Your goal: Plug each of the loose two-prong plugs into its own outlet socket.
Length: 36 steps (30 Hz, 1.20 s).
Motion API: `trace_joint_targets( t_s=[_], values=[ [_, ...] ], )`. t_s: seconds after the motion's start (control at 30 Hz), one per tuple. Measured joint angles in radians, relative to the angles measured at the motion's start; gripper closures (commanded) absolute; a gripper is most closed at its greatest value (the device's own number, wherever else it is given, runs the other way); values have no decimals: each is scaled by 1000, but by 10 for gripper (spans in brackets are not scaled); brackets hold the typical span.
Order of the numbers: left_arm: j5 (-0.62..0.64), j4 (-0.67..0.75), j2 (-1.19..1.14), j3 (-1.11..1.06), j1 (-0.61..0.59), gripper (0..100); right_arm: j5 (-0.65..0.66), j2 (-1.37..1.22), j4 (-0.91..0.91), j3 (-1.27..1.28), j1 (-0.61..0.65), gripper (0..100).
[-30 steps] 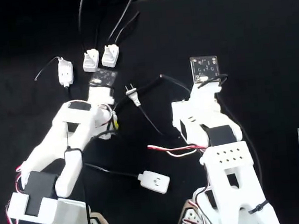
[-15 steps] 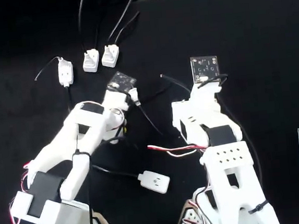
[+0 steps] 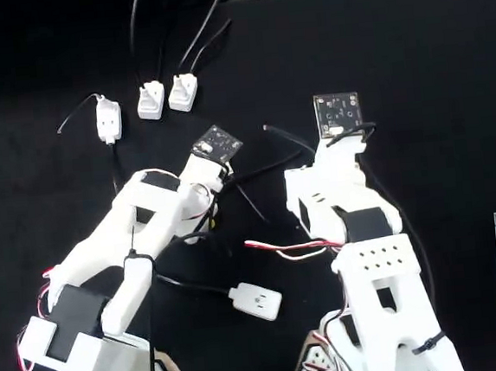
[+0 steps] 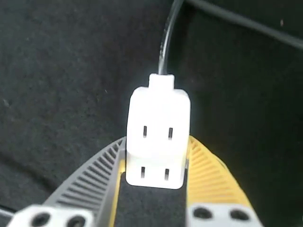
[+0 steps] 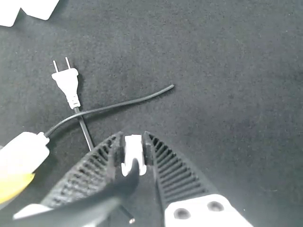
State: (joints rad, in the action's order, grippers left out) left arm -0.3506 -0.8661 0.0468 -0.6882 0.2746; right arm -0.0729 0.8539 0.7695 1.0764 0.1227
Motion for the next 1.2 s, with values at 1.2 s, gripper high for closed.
trace_joint_targets(
  t_s=[1.2],
  values=[
    [431,170,603,-292,-466,912,0,38,26,0,74,987]
  ],
)
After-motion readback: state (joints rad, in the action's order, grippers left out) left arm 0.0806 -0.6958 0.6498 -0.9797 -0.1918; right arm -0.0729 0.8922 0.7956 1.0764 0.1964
